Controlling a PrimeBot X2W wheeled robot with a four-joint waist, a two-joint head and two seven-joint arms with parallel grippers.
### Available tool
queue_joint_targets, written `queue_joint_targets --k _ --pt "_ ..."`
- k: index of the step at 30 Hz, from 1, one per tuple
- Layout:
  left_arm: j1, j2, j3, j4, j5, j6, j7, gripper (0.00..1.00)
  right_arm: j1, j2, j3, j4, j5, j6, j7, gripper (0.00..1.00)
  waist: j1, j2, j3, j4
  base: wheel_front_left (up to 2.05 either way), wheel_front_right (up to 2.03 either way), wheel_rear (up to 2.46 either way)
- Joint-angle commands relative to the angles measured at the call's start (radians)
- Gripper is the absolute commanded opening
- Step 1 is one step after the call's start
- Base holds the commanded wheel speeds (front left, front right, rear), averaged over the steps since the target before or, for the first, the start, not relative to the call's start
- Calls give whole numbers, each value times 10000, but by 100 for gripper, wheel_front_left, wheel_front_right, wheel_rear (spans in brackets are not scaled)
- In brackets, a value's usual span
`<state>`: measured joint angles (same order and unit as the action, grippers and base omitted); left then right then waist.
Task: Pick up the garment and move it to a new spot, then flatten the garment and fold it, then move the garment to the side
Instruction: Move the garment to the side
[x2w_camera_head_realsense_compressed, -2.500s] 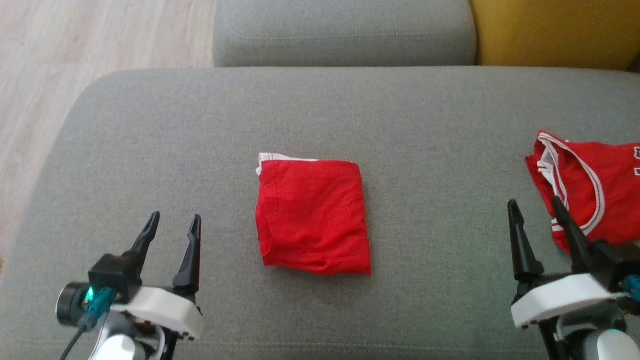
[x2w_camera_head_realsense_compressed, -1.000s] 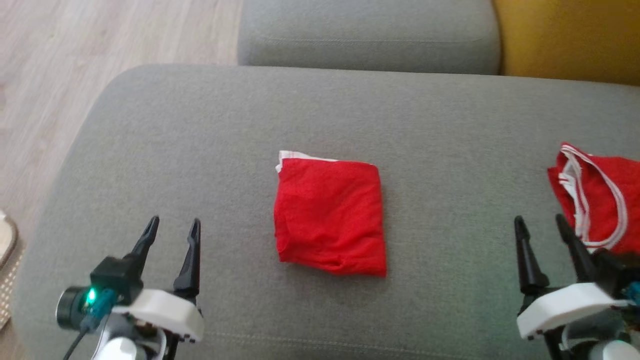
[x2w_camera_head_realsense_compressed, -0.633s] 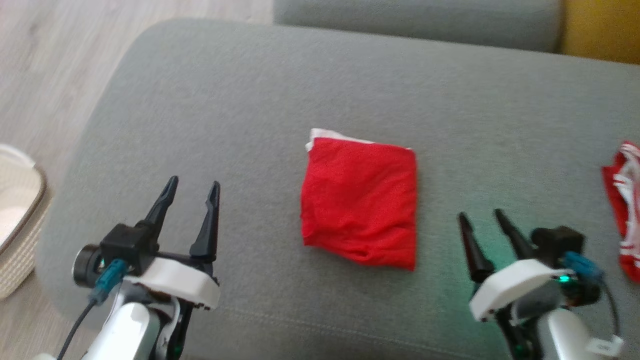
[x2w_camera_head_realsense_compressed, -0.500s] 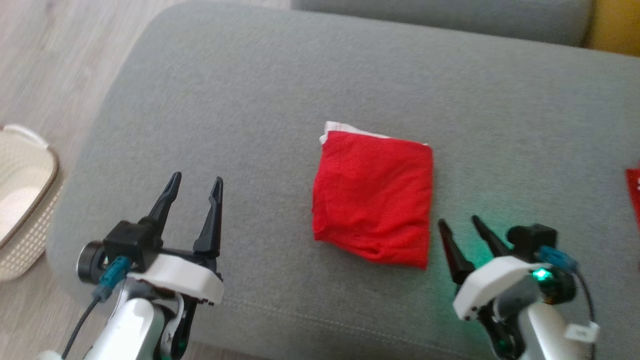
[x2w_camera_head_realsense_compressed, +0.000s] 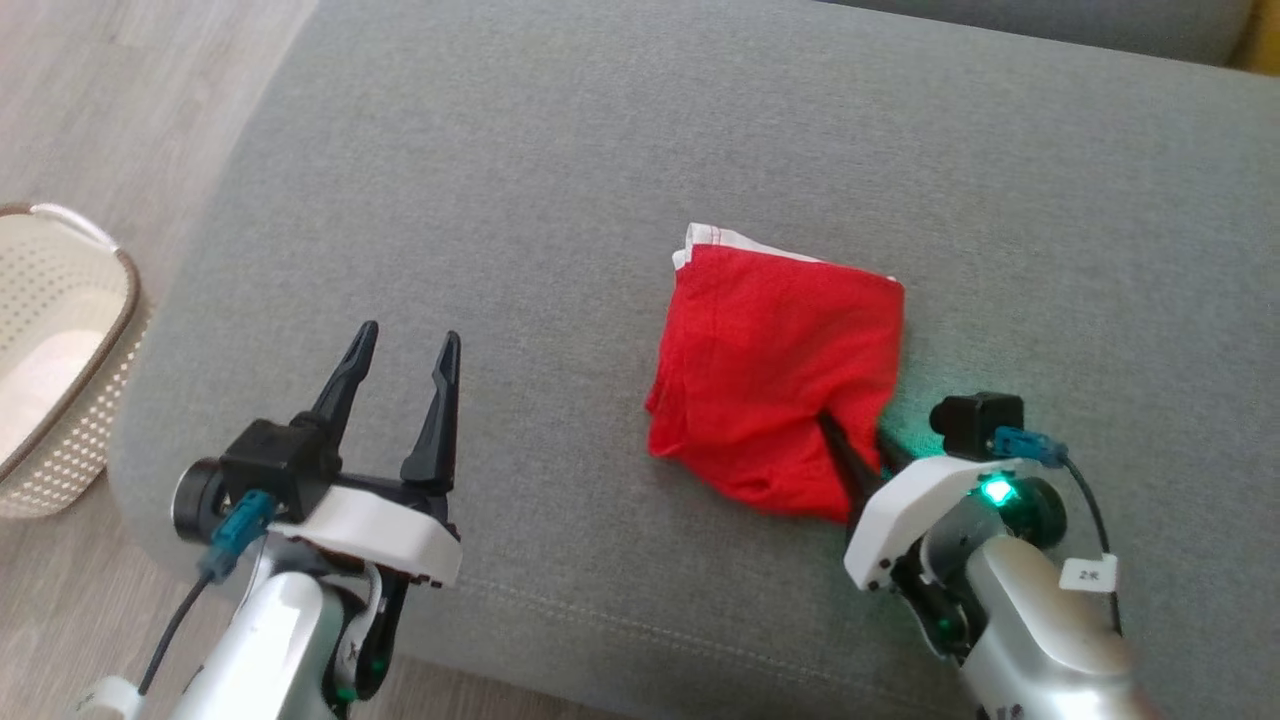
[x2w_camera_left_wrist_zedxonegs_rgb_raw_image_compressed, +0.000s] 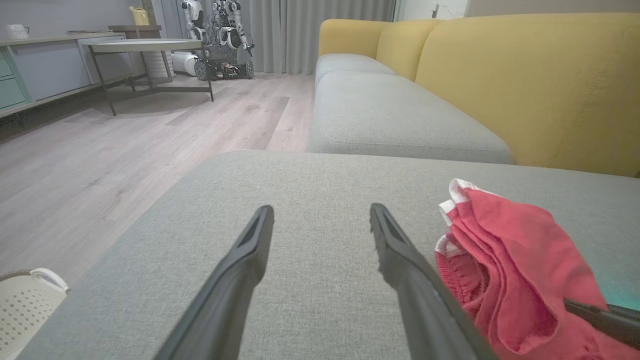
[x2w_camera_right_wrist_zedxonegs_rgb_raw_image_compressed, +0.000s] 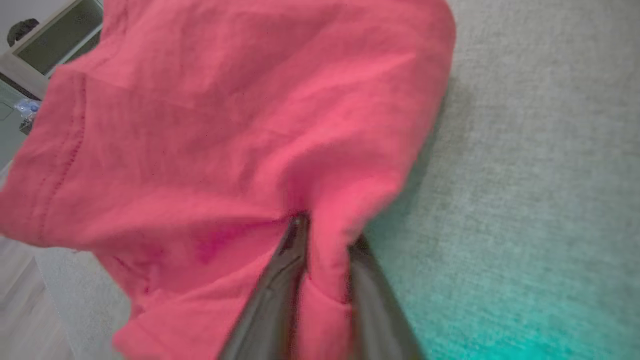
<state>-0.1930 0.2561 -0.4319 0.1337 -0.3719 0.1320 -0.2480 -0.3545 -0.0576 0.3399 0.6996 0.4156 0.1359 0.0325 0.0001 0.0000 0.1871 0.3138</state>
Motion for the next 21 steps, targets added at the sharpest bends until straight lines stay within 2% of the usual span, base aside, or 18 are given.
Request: queue_joint_targets --k 1,6,11,16,21 --pt "-510 187 455 -262 102 -13 -106 100 49 74 487 187 220 -52 -15 0 -1 0 -31 -163 0 0 0" --pt "-442 265 544 -244 131 -27 -119 100 -168 74 928 296 532 -52 -166 0 -1 0 -80 -628 0 0 0" --pt "-423 347 663 -397 182 -6 -127 100 -493 22 880 338 -114 -52 -221 0 -1 0 -14 -1435 0 0 0" --pt "-445 443 705 -578 243 -14 -131 100 -677 -919 598 -420 -805 -52 273 0 -1 0 139 -2461 0 0 0" --pt "-594 464 652 -717 300 -27 -132 100 -773 -1999 -325 -1393 -1001 -52 948 0 -1 0 365 -3098 0 0 0"
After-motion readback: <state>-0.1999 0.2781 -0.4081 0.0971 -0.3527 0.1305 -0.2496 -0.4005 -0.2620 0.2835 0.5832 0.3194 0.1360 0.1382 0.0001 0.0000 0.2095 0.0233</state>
